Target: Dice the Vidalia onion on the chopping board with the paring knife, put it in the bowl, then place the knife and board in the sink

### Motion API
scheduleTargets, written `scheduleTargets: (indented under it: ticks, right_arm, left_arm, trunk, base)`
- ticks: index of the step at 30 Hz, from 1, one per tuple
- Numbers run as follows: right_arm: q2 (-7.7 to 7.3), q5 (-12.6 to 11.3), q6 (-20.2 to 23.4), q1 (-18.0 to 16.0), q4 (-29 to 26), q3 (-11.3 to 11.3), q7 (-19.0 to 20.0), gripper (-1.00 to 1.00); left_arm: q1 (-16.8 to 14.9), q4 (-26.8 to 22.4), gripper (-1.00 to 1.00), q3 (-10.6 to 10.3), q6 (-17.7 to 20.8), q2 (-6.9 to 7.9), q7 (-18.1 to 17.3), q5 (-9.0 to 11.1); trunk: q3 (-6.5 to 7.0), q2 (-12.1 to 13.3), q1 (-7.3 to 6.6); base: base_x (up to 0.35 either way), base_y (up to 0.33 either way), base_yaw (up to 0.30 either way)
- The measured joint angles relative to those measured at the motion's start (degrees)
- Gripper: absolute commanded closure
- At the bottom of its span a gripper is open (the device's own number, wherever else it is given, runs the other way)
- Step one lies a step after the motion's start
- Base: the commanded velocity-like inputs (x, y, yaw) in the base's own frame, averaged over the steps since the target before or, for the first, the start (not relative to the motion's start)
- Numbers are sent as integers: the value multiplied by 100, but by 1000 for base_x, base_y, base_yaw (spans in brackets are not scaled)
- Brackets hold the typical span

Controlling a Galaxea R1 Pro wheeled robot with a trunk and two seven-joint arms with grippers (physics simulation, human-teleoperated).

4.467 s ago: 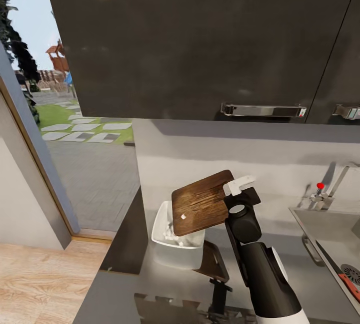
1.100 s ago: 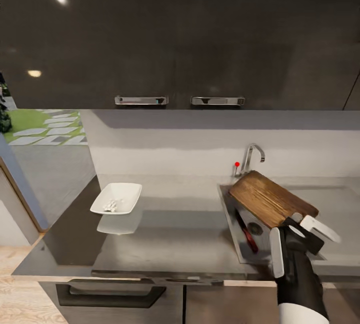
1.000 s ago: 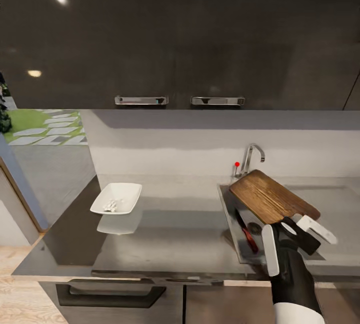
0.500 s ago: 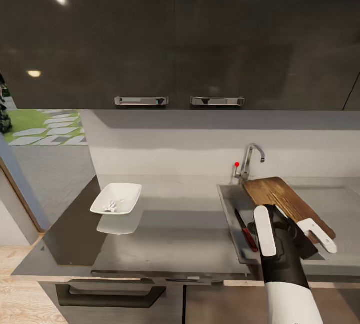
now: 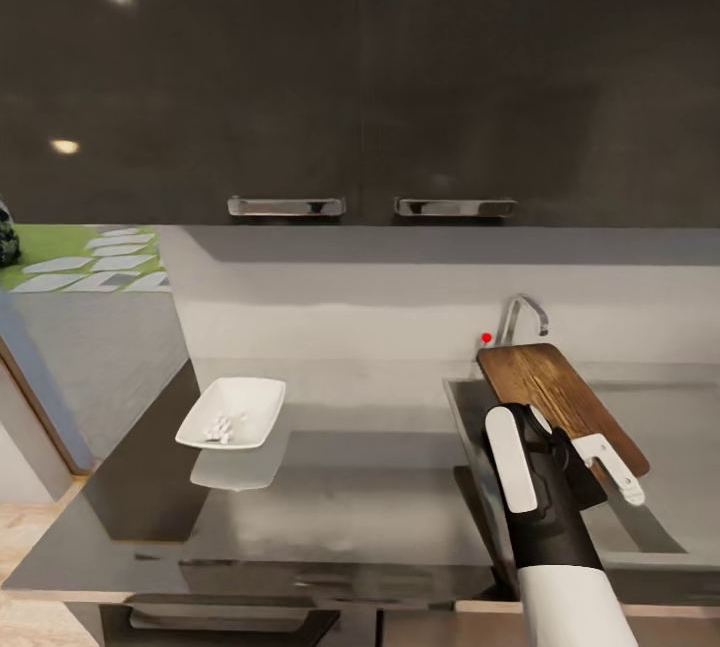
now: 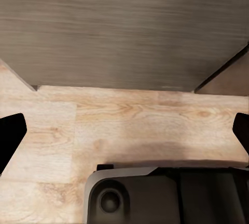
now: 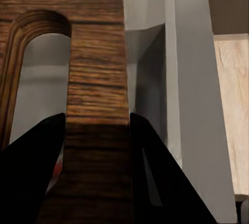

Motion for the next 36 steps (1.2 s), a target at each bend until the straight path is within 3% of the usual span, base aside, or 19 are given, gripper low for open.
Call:
scheduleTargets:
  ticks: [12,17,20,36]
  right_arm:
    - [0,-153,-41,8,142,-56,0,100]
    - [-1,-151,-205,10,556,-431,-1,100]
    - [0,-153,-297,10,762,-517,-2,100]
    - [0,-156,-331,9,1055,-563,-2,100]
  left_arm:
    - [0,-3,-100,-4,-1,3,0,0]
    - [0,-3,-100,-4,-1,2,0,1]
    - [0,-3,-100,-5,0,1,0,1]
    - [0,-2,-100,-1,-1,-1,1,0]
  trunk:
    - [-78,0,1]
    - [-125,1,2]
    - [-153,1,1]
    - [-299,-1,0]
  base:
    - [9,5,0]
    - [0,0,0]
    - [0,0,0]
    - [134,0,0]
